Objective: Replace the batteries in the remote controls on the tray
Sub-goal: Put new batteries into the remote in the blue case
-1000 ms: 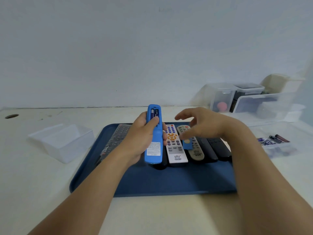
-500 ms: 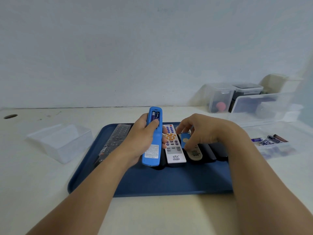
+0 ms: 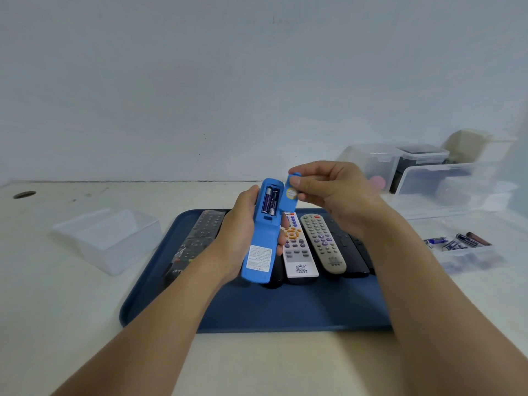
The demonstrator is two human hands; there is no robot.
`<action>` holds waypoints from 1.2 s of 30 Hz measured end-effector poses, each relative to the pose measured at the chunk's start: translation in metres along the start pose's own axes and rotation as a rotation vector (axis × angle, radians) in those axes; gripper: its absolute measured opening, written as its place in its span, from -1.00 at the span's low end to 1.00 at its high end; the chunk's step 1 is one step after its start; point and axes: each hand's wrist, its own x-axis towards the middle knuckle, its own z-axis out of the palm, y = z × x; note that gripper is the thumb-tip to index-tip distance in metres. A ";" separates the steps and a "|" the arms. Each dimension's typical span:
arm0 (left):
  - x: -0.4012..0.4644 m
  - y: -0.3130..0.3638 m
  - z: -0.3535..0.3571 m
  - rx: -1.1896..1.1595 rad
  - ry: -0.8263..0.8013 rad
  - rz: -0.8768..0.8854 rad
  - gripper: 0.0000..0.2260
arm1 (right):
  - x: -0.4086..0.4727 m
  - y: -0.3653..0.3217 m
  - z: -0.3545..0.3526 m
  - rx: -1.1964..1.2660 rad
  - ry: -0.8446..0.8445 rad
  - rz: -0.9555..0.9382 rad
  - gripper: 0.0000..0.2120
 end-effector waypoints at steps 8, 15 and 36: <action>0.002 -0.002 -0.001 0.041 0.014 -0.022 -0.62 | -0.001 0.005 0.012 0.003 -0.045 -0.022 -0.91; 0.004 -0.003 -0.003 0.074 0.040 -0.024 -0.59 | -0.001 0.006 0.017 0.034 0.040 0.013 -0.88; 0.010 -0.009 -0.004 0.163 0.090 0.286 -0.58 | -0.011 0.007 0.036 0.067 -0.150 0.353 -0.76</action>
